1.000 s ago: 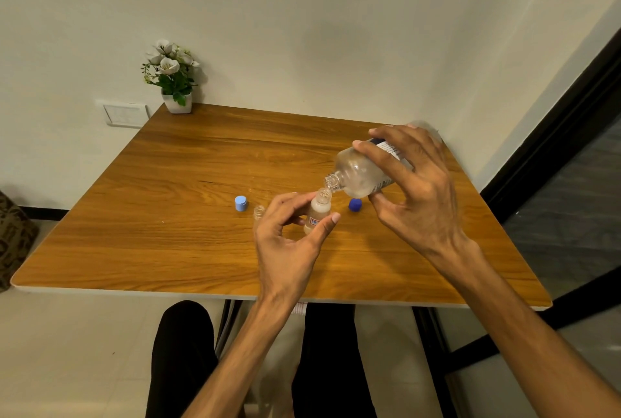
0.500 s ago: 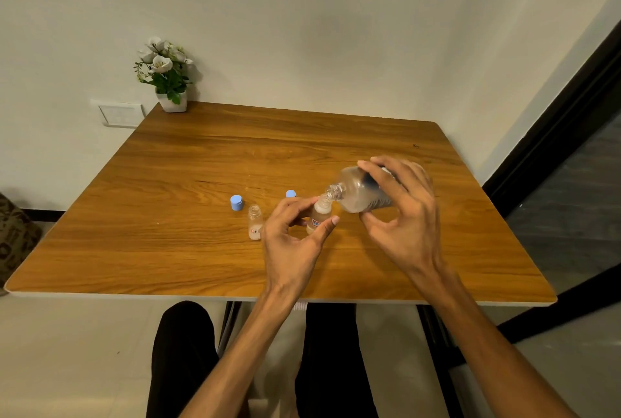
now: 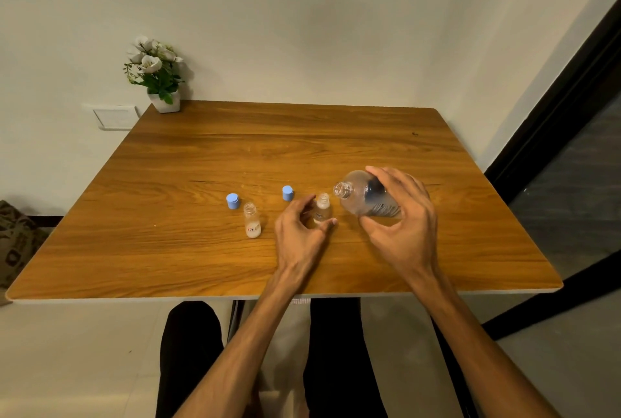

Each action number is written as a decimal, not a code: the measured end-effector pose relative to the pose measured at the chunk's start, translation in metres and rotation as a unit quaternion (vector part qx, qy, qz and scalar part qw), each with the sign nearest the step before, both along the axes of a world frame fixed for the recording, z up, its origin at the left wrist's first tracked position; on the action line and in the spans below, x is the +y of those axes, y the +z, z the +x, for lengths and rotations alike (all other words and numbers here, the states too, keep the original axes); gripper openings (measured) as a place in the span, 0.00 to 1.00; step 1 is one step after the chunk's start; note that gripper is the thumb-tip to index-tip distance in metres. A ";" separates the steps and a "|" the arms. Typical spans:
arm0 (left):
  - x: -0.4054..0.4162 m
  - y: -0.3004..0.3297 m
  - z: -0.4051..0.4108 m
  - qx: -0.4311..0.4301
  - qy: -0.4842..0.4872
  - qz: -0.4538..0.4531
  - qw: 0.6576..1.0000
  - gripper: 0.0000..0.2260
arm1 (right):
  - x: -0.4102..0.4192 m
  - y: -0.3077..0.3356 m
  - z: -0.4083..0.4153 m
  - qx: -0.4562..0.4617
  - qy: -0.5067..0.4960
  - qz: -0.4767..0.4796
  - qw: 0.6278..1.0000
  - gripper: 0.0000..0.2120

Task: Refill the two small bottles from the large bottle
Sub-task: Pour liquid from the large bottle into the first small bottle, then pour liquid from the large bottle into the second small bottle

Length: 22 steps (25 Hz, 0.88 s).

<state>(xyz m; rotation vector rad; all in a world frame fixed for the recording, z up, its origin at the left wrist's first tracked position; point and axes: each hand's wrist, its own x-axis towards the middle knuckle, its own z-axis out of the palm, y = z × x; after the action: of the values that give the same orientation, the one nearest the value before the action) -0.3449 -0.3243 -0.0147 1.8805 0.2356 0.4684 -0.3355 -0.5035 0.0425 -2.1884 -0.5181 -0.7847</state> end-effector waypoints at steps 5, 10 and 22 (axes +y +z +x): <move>0.025 0.015 -0.052 -0.144 0.140 0.068 0.977 0.17 | 0.012 0.009 -0.001 -0.010 0.020 0.000 1.000 0.38; 0.074 0.005 -0.046 0.002 0.214 0.054 0.975 0.30 | 0.036 0.022 -0.004 -0.013 0.041 -0.019 0.999 0.40; 0.072 0.070 -0.078 -0.180 0.108 0.001 0.978 0.15 | 0.065 0.067 0.010 -0.104 0.094 -0.089 0.986 0.37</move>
<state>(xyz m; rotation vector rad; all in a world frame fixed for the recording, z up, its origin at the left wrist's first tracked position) -0.4234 -0.2528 0.0555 1.7431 0.1963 0.9451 -0.3259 -0.4383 0.1099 -2.1891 -0.9163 -0.8965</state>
